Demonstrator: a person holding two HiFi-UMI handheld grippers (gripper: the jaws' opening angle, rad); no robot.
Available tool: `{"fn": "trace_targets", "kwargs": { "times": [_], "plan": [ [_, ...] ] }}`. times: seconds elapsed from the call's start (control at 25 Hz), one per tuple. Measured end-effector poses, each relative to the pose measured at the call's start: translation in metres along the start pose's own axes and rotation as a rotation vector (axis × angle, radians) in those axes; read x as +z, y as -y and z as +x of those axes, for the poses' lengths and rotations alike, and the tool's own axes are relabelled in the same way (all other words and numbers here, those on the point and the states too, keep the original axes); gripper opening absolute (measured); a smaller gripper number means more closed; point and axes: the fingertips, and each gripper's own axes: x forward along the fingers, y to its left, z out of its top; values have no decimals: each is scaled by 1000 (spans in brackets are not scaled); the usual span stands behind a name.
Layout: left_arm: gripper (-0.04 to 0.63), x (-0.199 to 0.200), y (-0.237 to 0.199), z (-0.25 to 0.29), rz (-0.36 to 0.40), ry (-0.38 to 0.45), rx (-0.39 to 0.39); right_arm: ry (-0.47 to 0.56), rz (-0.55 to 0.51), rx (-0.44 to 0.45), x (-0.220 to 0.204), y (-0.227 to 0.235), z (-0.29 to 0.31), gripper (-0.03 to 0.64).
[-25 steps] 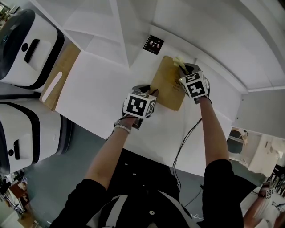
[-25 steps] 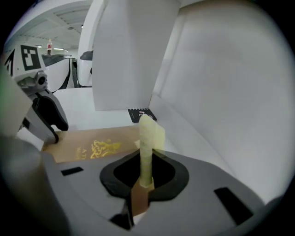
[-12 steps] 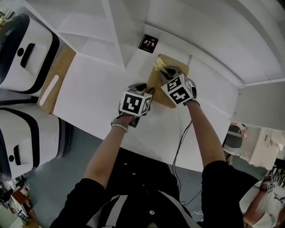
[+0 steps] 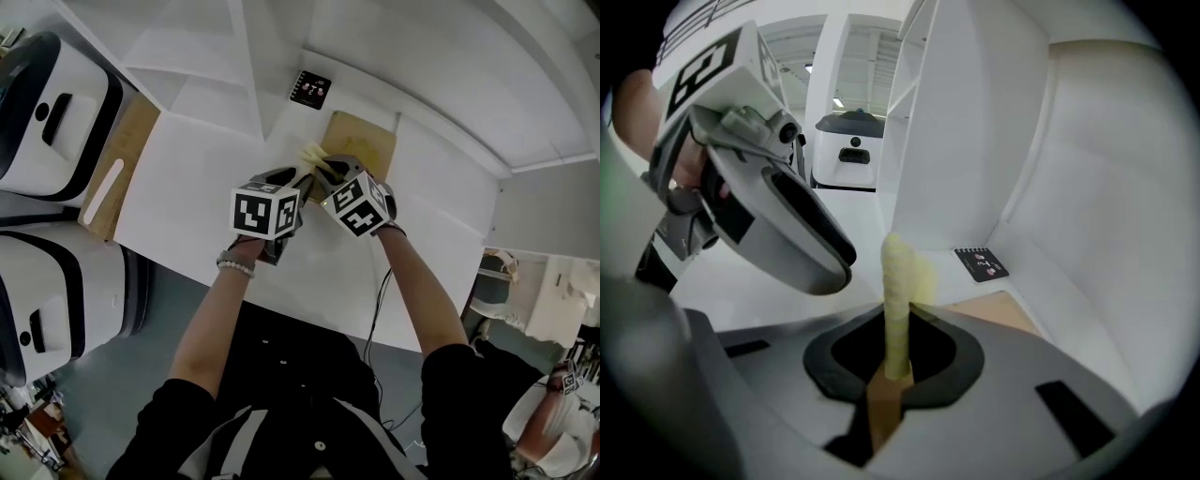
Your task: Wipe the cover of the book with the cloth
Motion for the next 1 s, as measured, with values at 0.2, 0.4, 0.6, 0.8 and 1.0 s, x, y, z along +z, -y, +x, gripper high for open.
{"fn": "trace_targets", "kwargs": {
  "times": [0.2,0.4,0.6,0.8,1.0],
  "plan": [
    [101,5,-9,-19,43,27,24,21,66,21,2,-23,-5,35],
    [41,13,-14,-32,68,59,45,25,96,63,4,-49,-11,35],
    [2,24,-7,-45,133,86,42,2,134,112,1,-73,-22,35],
    [2,34,11,-57,251,100,29,25,179,121,-2,-90,-44,35],
    [2,45,48,-73,413,129,6,125,293,25,2,-82,-85,35]
  ]
}}
